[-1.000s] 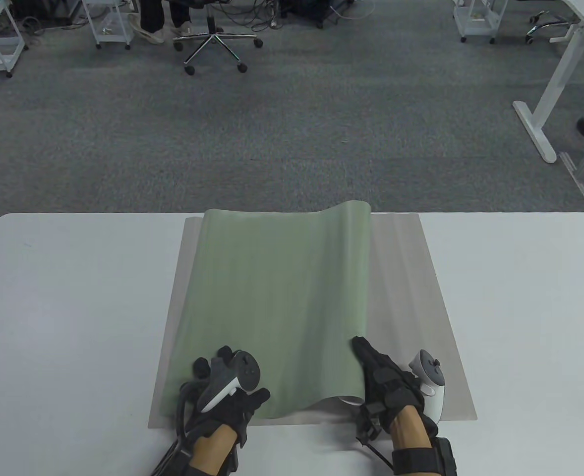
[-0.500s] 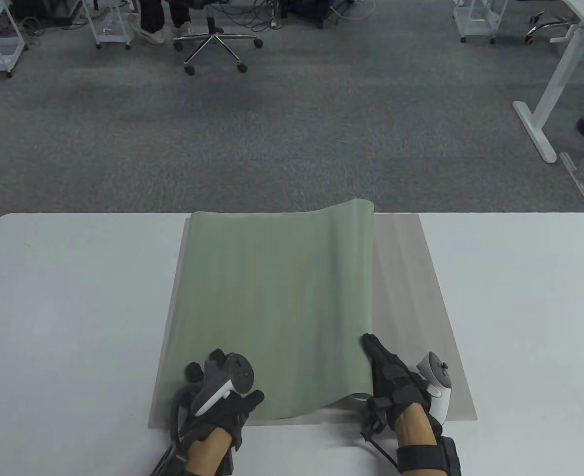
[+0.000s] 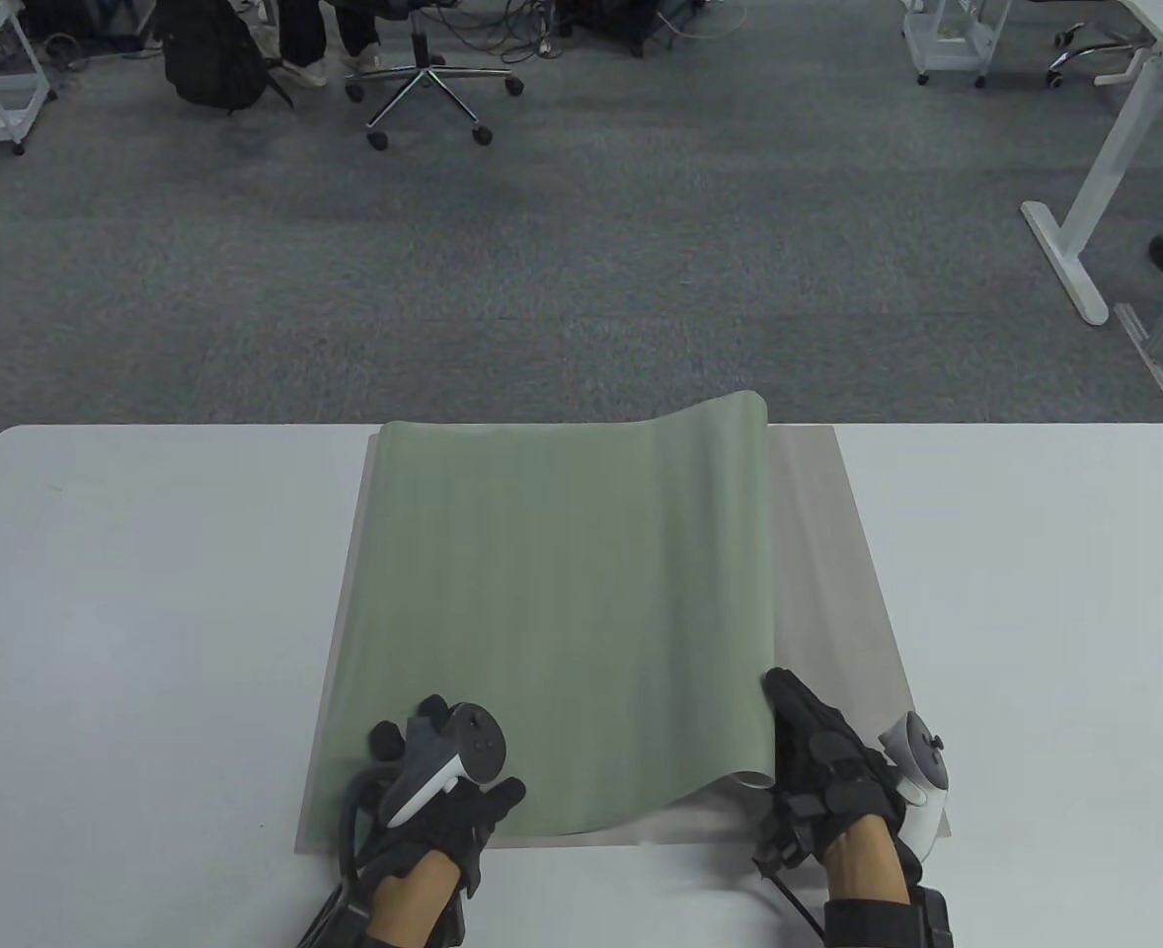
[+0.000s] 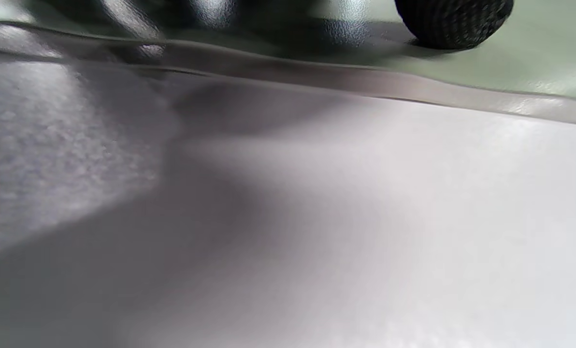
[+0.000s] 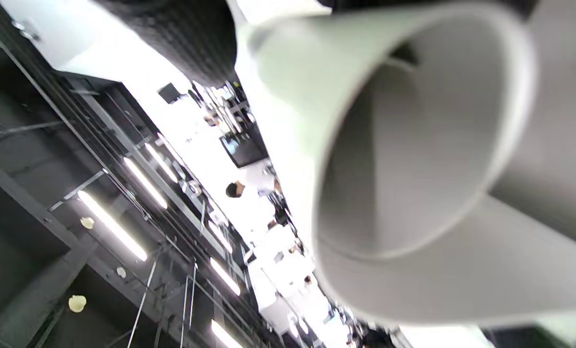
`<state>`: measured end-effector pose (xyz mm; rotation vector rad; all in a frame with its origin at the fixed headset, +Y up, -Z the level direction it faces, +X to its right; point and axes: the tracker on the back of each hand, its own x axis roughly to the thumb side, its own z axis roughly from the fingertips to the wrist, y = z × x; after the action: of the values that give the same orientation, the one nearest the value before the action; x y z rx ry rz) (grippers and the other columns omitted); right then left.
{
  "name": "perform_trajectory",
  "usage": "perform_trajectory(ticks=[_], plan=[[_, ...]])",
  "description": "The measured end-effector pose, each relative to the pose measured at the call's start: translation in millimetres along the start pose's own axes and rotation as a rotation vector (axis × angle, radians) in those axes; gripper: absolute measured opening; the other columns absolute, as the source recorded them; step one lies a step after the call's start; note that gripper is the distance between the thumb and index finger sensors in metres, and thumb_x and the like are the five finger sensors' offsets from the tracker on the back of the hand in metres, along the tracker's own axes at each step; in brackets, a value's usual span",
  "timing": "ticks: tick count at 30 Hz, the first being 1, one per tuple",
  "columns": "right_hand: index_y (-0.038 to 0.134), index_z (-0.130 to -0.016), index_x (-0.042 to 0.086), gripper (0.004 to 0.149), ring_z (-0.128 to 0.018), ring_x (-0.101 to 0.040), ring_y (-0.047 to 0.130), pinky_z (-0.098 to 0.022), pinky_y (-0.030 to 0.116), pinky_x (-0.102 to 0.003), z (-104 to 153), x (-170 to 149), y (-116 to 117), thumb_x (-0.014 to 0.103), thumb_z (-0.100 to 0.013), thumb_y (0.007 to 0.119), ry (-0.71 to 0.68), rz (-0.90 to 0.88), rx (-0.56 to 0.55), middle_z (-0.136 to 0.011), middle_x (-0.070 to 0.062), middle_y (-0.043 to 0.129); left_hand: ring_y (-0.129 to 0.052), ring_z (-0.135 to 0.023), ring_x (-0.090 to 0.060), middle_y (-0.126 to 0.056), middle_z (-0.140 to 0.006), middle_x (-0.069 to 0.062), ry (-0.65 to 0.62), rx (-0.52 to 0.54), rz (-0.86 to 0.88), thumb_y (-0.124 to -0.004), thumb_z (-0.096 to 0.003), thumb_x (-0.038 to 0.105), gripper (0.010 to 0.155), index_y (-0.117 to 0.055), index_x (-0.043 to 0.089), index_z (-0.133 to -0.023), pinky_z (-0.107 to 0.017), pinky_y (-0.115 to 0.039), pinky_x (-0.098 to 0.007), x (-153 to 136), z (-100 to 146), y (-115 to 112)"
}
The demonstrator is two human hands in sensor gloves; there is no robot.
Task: Unroll desk mats and stack together
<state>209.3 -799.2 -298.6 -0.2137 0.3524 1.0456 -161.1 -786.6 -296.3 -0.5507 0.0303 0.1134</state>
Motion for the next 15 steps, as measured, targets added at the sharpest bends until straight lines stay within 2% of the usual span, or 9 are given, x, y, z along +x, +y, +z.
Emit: perform_trajectory(ticks=[3,5,7,10,11,13,15], plan=[[0.018,-0.112,-0.013,0.09,-0.076,-0.034,0.097,-0.05,0.088,-0.044,-3.4,-5.5,0.9,0.043,-0.062,0.068,0.04,0.015,0.072,-0.106,-0.042,0.058,-0.017,-0.102,-0.075,-0.003,-0.127,-0.021,0.001,-0.005,-0.001,-0.059,-0.0537,0.06,0.095,-0.013,0.012,-0.121,-0.059,-0.04,-0.089,0.6,-0.3,0.5],[0.023,-0.113,-0.01,0.086,-0.071,-0.029,0.098,-0.048,0.087,-0.043,-2.8,-4.6,-0.7,0.043,-0.062,0.067,0.023,0.008,0.068,-0.102,-0.03,0.073,-0.017,-0.102,-0.075,-0.002,-0.126,-0.021,-0.001,-0.009,-0.001,-0.059,-0.0539,0.06,0.095,-0.013,0.011,-0.121,-0.059,-0.04,-0.089,0.7,-0.5,0.7],[0.024,-0.115,-0.005,0.083,-0.072,-0.029,0.097,-0.05,0.086,-0.044,1.5,-0.6,-3.3,0.041,-0.062,0.069,0.002,0.013,0.016,-0.099,-0.025,0.075,-0.016,-0.102,-0.075,-0.002,-0.126,-0.021,-0.003,-0.008,0.0,-0.059,-0.0539,0.059,0.095,-0.013,0.011,-0.121,-0.058,-0.04,-0.089,0.7,-0.5,0.6],[0.024,-0.115,-0.002,0.083,-0.079,-0.034,0.095,-0.053,0.088,-0.049,7.7,6.9,-9.0,0.037,-0.061,0.073,-0.033,0.11,-0.077,-0.102,-0.029,0.071,-0.016,-0.102,-0.076,-0.002,-0.126,-0.022,-0.004,-0.015,0.001,-0.059,-0.0541,0.059,0.095,-0.013,0.011,-0.121,-0.058,-0.04,-0.09,1.1,-0.9,0.9],[0.025,-0.115,-0.003,0.083,-0.079,-0.037,0.098,-0.051,0.092,-0.049,8.8,7.3,-12.5,0.037,-0.06,0.073,-0.029,0.097,-0.079,-0.101,-0.03,0.071,-0.016,-0.102,-0.076,-0.002,-0.126,-0.022,-0.005,-0.016,-0.001,-0.059,-0.0541,0.059,0.095,-0.013,0.011,-0.121,-0.058,-0.04,-0.09,1.1,-1.0,1.1],[0.023,-0.113,-0.008,0.085,-0.081,-0.044,0.098,-0.05,0.095,-0.048,10.2,5.6,-16.9,0.037,-0.061,0.073,-0.008,-0.087,0.018,-0.102,-0.033,0.067,-0.016,-0.101,-0.076,-0.002,-0.126,-0.022,-0.007,-0.016,0.001,-0.059,-0.0542,0.059,0.095,-0.013,0.011,-0.121,-0.058,-0.04,-0.09,1.1,-1.1,1.1],[0.023,-0.113,-0.011,0.087,-0.079,-0.042,0.099,-0.049,0.096,-0.046,12.1,6.1,-21.7,0.038,-0.061,0.073,0.013,-0.16,0.037,-0.101,-0.035,0.064,-0.016,-0.101,-0.076,-0.001,-0.126,-0.022,-0.006,-0.019,-0.001,-0.059,-0.0542,0.059,0.095,-0.012,0.011,-0.121,-0.058,-0.04,-0.09,1.2,-1.2,1.5]])
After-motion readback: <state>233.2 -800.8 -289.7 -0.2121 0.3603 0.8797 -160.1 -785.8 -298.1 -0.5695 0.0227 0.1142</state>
